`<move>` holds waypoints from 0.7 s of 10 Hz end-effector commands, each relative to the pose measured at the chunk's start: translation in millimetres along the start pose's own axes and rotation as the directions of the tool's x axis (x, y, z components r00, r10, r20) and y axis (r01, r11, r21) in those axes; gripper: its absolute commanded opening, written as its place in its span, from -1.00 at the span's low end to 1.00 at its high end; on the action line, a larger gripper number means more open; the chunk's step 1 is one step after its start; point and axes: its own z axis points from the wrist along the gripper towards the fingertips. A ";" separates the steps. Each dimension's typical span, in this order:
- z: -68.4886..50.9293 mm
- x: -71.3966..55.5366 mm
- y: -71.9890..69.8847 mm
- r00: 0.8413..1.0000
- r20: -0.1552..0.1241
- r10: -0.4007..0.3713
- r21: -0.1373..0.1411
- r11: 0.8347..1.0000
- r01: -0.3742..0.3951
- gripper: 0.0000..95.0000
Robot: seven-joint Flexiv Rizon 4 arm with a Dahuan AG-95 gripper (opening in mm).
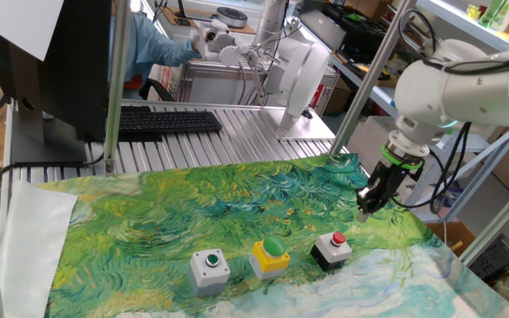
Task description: Press three buttons from left to right in sequence
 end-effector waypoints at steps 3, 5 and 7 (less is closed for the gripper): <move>-0.1 -2.3 -1.1 0.999 0.008 0.040 0.007 0.999 -0.040 -1.00; -0.1 -2.3 -1.1 0.999 0.006 0.037 0.002 0.999 -0.037 -1.00; -0.1 -2.3 -1.1 0.995 0.006 0.103 -0.007 0.995 -0.103 -1.00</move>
